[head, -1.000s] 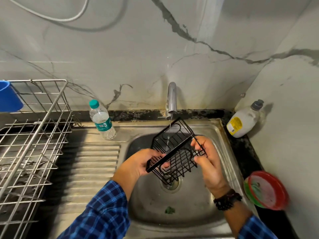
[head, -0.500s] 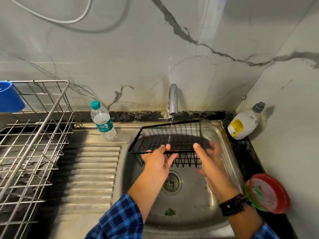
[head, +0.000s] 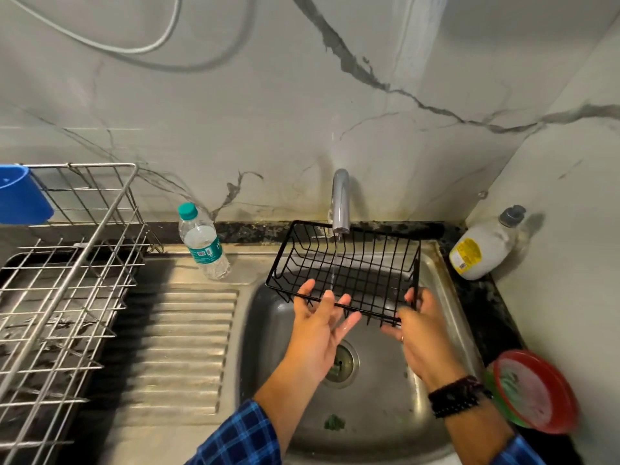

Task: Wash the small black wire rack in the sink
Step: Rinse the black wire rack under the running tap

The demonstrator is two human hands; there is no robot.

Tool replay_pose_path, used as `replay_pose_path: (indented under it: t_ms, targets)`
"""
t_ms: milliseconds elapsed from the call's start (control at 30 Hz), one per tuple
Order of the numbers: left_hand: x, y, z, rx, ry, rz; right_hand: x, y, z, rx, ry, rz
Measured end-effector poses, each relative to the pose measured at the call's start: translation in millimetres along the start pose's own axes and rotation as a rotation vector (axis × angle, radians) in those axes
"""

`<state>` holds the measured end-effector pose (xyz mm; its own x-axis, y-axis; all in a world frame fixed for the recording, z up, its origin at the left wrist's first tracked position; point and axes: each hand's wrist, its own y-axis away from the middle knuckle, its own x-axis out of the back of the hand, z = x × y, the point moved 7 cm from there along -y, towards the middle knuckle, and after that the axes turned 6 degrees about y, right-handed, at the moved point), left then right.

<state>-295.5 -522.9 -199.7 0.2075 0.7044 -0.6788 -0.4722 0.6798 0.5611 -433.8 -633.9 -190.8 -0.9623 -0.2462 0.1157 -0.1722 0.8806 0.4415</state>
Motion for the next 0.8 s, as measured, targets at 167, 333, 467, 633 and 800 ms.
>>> replay_pose_path:
  t_ms: [167,333,467,633,800]
  targets:
    - [23,5,0,0.126,-0.249,0.259,5,-8,-7,0.081,0.141,-0.043]
    - [44,17,6,0.411,-0.136,0.190,11,-15,5,0.101,0.278,-0.063]
    - [45,20,11,0.299,0.174,0.197,3,-17,17,0.053,0.181,-0.029]
    - [77,7,17,0.010,-0.181,0.441,-3,-12,16,0.065,0.138,-0.065]
    - [75,-11,67,-0.144,-0.679,0.350,14,-26,5,0.061,0.052,-0.076]
